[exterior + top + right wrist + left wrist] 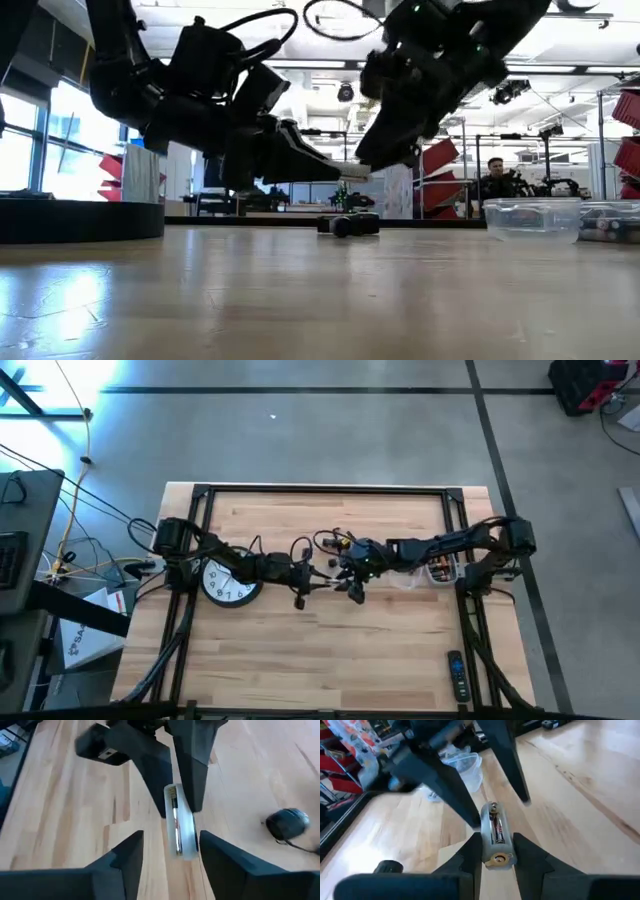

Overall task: Insert battery
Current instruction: Insert the silver battery into the white battery case

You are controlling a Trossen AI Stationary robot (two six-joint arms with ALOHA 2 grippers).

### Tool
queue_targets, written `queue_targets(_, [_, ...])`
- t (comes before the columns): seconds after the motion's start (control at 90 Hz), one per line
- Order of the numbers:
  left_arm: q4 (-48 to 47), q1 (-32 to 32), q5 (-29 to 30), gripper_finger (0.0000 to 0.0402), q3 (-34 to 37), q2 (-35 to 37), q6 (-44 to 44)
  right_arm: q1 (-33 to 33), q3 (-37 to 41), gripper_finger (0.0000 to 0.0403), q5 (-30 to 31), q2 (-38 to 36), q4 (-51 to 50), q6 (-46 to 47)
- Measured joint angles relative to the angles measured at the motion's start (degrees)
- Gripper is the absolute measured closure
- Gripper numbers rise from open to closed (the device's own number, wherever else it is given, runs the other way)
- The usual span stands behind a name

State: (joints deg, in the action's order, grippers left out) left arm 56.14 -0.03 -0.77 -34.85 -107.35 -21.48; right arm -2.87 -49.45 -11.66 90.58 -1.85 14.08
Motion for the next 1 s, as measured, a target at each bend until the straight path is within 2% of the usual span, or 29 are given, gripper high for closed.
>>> queue_targets(0.133, [0.0, 0.1, 0.2, 0.0341, 0.0, 0.0, 0.4, 0.0, 0.0, 0.0239, 5.0, -6.6, -10.5, 0.7])
queue_targets(0.322, [-0.7, 0.9, 0.2, 0.0341, 0.0, 0.0, 1.5, 0.0, 0.0, 0.0250, 19.5, -15.9, -32.8, 8.1])
queue_targets(0.422, [-1.0, 1.3, -0.1, 0.0340, 0.0, 0.0, 1.9, 0.0, 0.0, 0.0256, 27.3, -18.4, -43.9, 11.3])
queue_targets(0.5, [-1.1, 1.2, -0.2, 0.0340, 0.0, 0.0, 1.9, -0.1, 0.2, 0.0261, 30.3, -18.7, -49.8, 12.7])
queue_targets(0.644, [-1.1, 1.2, -0.3, 0.0340, 0.0, 0.0, 1.9, -0.8, 3.9, 0.0267, 29.0, -18.4, -49.9, 11.9])
queue_targets(0.778, [-0.9, 1.3, -0.3, 0.0340, 0.0, 0.0, 1.9, -1.9, 9.1, 0.0278, 24.0, -18.3, -48.2, 8.8])
queue_targets(0.922, [-0.7, 2.2, -0.2, 0.0340, -0.2, 0.0, 1.9, -2.9, 12.5, 0.0292, 22.1, -18.3, -44.3, 7.3])
queue_targets(1.0, [-0.3, 3.3, -0.2, 0.0340, -1.1, 0.0, 2.1, -3.1, 14.1, 0.0301, 22.0, -18.1, -38.9, 4.3])
